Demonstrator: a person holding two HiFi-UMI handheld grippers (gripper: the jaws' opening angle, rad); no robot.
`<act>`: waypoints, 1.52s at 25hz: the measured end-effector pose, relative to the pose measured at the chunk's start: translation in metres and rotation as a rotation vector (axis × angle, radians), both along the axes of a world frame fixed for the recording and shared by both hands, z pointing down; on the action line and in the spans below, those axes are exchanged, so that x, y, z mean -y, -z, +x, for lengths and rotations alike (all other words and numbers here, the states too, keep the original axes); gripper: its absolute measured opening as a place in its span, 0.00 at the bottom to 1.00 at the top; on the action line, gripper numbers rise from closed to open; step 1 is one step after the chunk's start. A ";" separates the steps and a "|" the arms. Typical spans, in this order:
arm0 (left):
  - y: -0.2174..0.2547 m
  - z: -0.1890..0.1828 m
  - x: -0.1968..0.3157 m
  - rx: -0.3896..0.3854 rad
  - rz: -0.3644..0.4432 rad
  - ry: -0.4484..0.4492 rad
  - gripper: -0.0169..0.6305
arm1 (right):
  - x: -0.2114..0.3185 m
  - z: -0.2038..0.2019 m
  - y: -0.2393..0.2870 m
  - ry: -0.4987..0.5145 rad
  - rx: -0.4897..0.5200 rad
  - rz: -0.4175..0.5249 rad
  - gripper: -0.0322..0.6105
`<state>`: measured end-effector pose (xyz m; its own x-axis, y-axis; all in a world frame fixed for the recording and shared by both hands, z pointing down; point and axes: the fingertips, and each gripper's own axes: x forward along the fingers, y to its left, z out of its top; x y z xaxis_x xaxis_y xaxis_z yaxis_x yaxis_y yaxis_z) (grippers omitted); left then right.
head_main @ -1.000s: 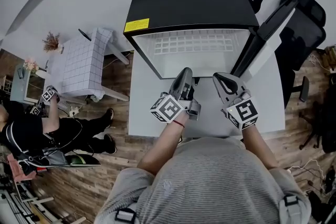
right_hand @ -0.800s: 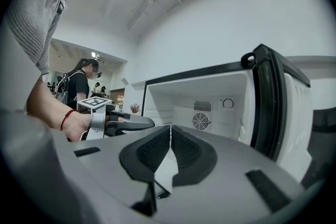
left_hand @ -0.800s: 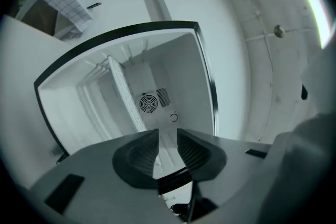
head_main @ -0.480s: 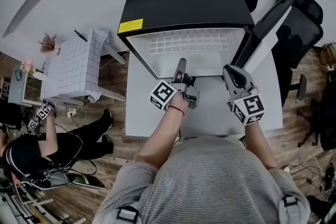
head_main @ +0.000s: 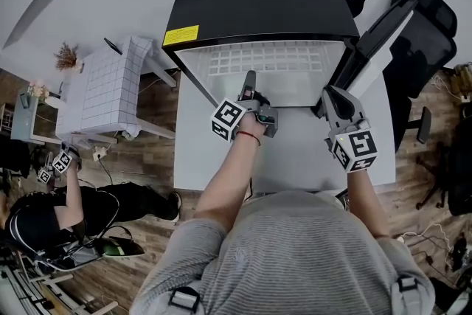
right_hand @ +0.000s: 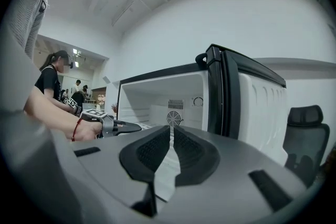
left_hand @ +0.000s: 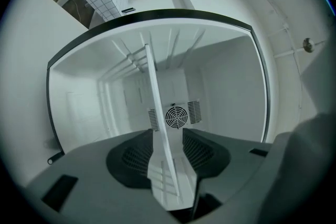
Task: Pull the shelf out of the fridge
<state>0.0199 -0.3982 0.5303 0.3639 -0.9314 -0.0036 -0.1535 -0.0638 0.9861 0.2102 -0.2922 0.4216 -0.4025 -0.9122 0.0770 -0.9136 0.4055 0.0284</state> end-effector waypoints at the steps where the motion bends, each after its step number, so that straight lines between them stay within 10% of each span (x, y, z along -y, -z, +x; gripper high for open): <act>1: -0.002 0.000 0.005 -0.002 -0.007 0.009 0.28 | 0.001 0.000 0.000 -0.004 -0.006 0.001 0.07; 38: -0.010 0.019 0.085 -0.123 -0.051 0.115 0.19 | 0.004 0.062 0.007 -0.196 -0.076 -0.034 0.07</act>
